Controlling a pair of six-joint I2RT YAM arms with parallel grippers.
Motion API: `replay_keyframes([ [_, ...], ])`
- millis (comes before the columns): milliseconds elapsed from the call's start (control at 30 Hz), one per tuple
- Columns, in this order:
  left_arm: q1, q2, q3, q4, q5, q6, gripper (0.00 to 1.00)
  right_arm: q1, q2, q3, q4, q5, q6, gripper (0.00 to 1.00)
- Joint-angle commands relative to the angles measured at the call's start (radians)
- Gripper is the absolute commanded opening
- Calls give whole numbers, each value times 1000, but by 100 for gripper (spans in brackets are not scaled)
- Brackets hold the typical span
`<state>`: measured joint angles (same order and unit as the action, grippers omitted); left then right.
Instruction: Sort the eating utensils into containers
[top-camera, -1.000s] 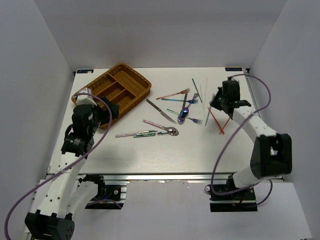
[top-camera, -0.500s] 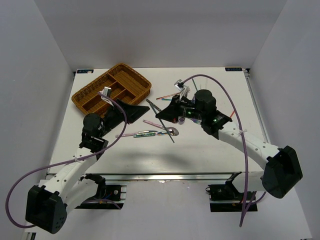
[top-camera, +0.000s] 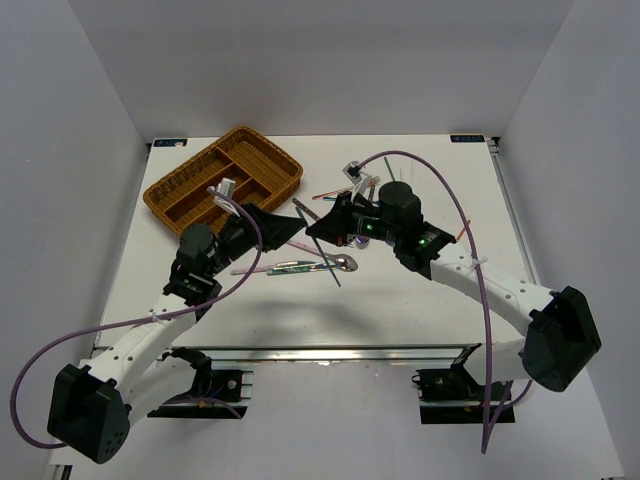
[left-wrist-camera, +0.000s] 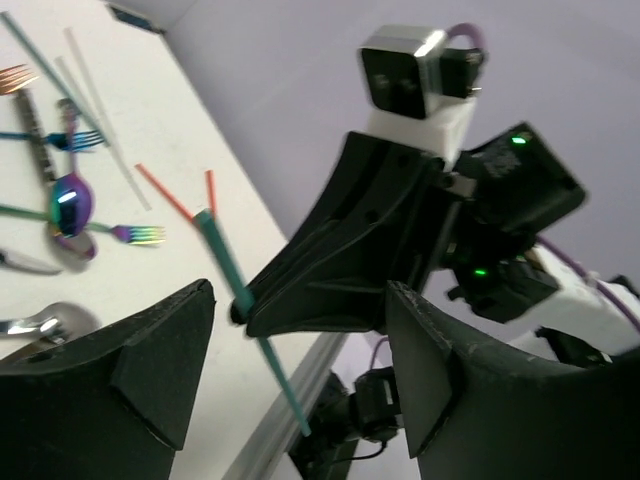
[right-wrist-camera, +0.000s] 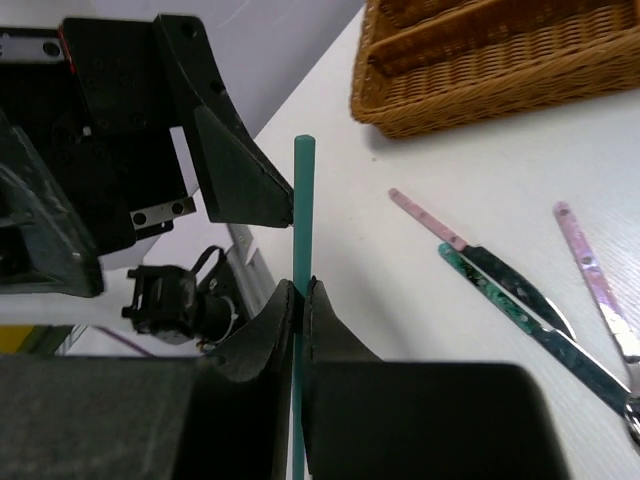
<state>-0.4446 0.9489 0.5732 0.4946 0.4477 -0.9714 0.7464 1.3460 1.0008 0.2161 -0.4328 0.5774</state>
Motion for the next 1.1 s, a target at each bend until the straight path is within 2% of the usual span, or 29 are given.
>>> replay_keyframes([
  [0, -3, -24, 39, -100, -41, 69, 79, 8, -53, 41, 3, 129, -2, 0],
  [67, -3, -29, 39, -100, -34, 69, 83, 10, -57, 38, 3, 155, -8, 0],
  [133, -3, -22, 37, -100, -40, 71, 86, 13, -39, 48, 6, 114, -14, 0],
  [200, -3, -13, 40, -94, -46, 74, 86, 27, -13, 76, 6, 37, -31, 0],
  [300, -3, 13, 53, -64, -43, 66, 83, 70, 4, 99, -10, 14, -69, 0],
  [400, -3, 31, 68, -47, -46, 63, 67, 80, 7, 101, -14, 19, -71, 0],
  [433, -3, 34, 71, -47, -49, 63, 56, 82, 5, 101, -12, 19, -71, 0],
  [533, -3, 39, 74, -45, -60, 65, 43, 85, -1, 104, -18, 32, -76, 0],
  [567, -3, 39, 74, -42, -58, 63, 28, 85, -1, 104, -20, 37, -76, 0],
  [667, -3, 40, 76, -47, -61, 63, 0, 85, 4, 102, -18, 46, -76, 0],
  [800, -3, 45, 83, -79, -81, 71, 0, 85, 12, 98, -15, 66, -77, 0],
  [833, -3, 44, 89, -96, -93, 77, 0, 85, 10, 94, -14, 80, -80, 7],
  [867, -3, 39, 102, -160, -150, 85, 0, 84, 2, 81, -17, 100, -82, 22],
  [933, -3, 30, 122, -244, -240, 94, 0, 80, -14, 65, -40, 164, -85, 63],
  [967, -3, 30, 158, -343, -338, 114, 0, 71, -36, 47, -53, 237, -85, 68],
  [1033, -3, 45, 212, -436, -421, 143, 0, 53, -57, 30, -119, 316, -80, 76],
  [1067, -2, 72, 278, -515, -510, 186, 0, 29, -82, 22, -150, 406, -74, 77],
])
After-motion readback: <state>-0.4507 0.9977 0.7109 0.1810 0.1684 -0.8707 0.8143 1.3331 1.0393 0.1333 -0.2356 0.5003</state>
